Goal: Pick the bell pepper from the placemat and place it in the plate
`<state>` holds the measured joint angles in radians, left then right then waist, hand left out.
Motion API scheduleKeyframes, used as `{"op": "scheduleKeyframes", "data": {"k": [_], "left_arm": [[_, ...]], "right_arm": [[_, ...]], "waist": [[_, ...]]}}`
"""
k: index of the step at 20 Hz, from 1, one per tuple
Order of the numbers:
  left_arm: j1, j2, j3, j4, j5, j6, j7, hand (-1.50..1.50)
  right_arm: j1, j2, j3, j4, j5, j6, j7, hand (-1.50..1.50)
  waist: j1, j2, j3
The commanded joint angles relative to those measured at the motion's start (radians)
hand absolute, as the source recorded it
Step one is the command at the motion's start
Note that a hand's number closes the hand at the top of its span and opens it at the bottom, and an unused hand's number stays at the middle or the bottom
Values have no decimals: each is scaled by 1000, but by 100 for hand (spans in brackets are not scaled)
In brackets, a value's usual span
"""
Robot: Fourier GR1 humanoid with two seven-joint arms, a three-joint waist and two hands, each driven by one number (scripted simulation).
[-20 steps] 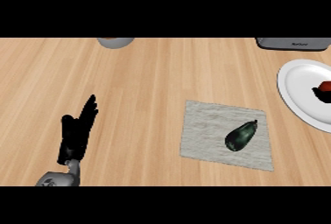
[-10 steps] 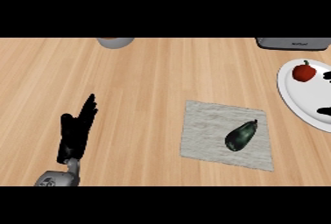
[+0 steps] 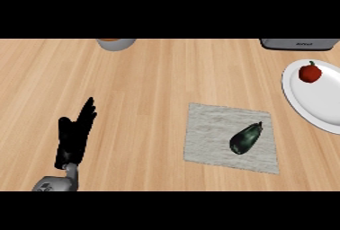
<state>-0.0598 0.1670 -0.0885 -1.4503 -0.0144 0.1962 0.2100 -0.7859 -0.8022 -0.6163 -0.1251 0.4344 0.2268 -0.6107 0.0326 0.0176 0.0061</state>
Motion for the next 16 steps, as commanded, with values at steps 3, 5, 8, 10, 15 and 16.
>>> {"op": "scheduleKeyframes", "data": {"k": [3,5,8,10,15,16], "left_arm": [[-16,-40,-41,-55,-24,27,56,0],[3,-48,-49,-44,-34,31,44,0],[-8,-18,7,17,-7,5,-8,0],[-15,11,21,-13,17,-30,15,0],[-9,-38,-29,-15,-22,-2,13,0],[-50,-17,12,71,-26,0,-21,0]], "right_arm": [[73,-39,-55,14,-64,143,-65,-150],[60,-32,-54,2,-70,168,-60,-150],[112,-12,-57,-15,-81,182,-128,-150],[128,-24,-56,-22,-78,195,-163,-150],[117,26,-44,-34,-71,121,-154,-150],[97,36,-35,-38,-64,99,-130,-150]], "waist": [[8,2,2],[12,2,1],[4,1,-1],[15,6,2],[17,4,1],[10,5,0]]}}
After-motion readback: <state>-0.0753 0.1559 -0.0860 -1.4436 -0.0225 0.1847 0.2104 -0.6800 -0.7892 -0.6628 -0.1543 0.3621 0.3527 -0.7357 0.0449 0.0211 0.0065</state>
